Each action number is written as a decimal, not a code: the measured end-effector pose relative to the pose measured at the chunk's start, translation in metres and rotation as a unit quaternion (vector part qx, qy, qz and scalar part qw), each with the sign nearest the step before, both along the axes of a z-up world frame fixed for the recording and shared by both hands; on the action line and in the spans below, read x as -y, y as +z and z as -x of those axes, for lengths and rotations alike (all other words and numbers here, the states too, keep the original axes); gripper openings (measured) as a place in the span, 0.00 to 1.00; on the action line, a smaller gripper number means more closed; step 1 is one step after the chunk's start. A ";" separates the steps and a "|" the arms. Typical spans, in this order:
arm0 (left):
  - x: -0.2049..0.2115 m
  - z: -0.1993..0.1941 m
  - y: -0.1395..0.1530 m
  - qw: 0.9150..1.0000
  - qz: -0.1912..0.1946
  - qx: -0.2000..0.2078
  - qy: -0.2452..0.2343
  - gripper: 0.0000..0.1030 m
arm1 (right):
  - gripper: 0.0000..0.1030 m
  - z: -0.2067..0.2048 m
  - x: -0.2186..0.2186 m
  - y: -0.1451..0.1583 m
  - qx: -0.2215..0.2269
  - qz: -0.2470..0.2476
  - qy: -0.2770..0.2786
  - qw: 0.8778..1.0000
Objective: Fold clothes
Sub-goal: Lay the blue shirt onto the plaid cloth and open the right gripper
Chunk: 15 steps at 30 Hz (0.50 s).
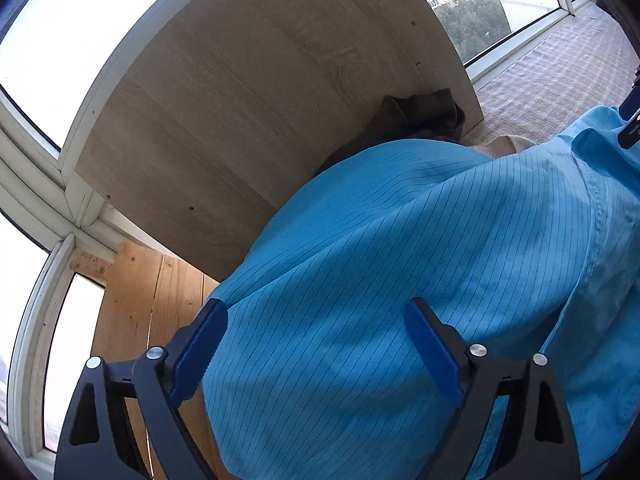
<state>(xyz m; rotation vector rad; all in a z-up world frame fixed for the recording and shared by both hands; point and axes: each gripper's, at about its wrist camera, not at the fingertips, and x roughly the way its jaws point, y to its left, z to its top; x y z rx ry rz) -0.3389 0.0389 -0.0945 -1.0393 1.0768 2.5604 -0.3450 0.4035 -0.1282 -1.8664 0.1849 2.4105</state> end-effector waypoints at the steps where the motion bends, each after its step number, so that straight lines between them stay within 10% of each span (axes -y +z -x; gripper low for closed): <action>1: 0.003 0.001 -0.001 1.000 -0.007 0.006 0.004 0.77 | 0.57 0.009 0.004 -0.004 0.010 -0.004 0.005 1.000; 6: 0.008 -0.006 0.009 1.000 -0.016 0.004 0.007 0.79 | 0.56 0.027 0.009 -0.030 0.049 -0.053 0.019 0.997; 9: 0.009 -0.013 0.018 1.000 -0.016 -0.006 0.004 0.80 | 0.05 0.012 -0.012 -0.034 0.049 0.002 0.002 0.999; 15: 0.008 -0.026 0.036 1.000 -0.013 -0.025 -0.004 0.80 | 0.04 -0.070 -0.068 -0.011 0.019 0.001 -0.040 0.999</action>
